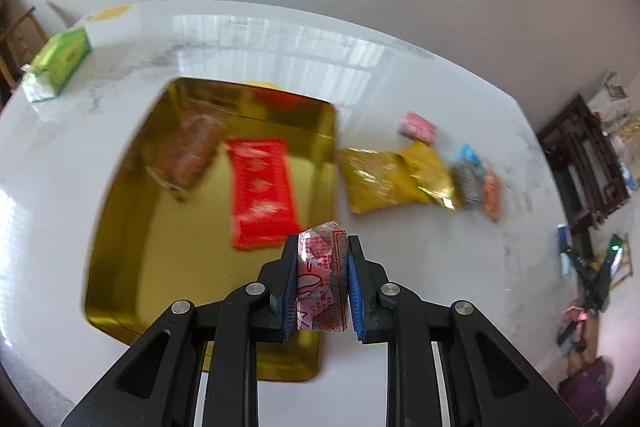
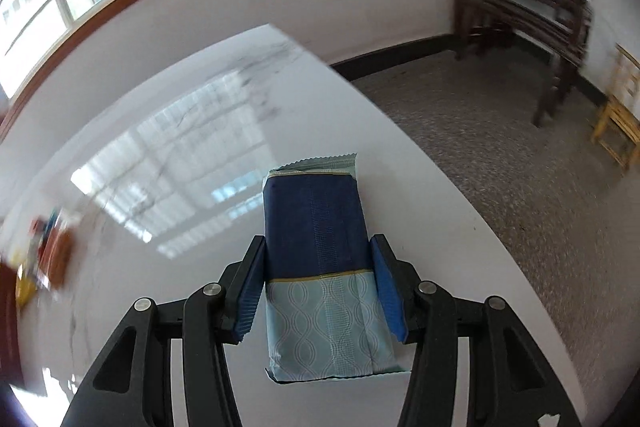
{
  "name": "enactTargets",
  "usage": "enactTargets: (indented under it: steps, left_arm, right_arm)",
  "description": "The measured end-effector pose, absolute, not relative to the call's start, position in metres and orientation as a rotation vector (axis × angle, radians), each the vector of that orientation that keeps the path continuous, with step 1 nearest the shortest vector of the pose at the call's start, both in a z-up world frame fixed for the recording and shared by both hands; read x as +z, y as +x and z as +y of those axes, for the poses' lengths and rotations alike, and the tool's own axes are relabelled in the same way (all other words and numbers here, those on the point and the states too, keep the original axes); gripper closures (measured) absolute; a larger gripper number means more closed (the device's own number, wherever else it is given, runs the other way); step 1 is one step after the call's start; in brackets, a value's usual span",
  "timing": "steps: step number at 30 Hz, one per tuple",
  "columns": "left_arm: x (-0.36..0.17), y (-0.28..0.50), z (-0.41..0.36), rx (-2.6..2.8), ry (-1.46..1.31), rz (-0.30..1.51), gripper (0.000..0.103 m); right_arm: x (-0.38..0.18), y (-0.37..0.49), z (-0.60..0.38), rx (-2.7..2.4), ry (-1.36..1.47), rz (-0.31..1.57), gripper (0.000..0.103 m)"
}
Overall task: Organize snacks
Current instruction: 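Lower the pink bar into the tin and open the left gripper while the right gripper lifts the blue packet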
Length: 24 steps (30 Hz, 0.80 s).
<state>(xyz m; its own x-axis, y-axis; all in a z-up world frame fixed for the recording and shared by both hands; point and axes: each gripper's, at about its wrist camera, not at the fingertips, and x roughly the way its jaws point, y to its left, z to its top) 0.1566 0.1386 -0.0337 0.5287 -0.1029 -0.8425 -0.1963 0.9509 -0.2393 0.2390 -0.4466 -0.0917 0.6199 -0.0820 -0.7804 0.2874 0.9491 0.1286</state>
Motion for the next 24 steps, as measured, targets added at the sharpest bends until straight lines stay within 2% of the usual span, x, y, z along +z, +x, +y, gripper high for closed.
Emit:
enactTargets:
  steps: [8,24]
  left_arm:
    - [-0.055,0.148,0.182,0.128,-0.309,1.012,0.08]
    - [-0.082,0.146,0.228,0.182,-0.27,0.992,0.08]
  right_arm:
    - [-0.095,0.254,-0.406,-0.168,0.17,0.895,0.054]
    - [-0.095,0.255,-0.403,-0.185,0.132,0.907,0.054]
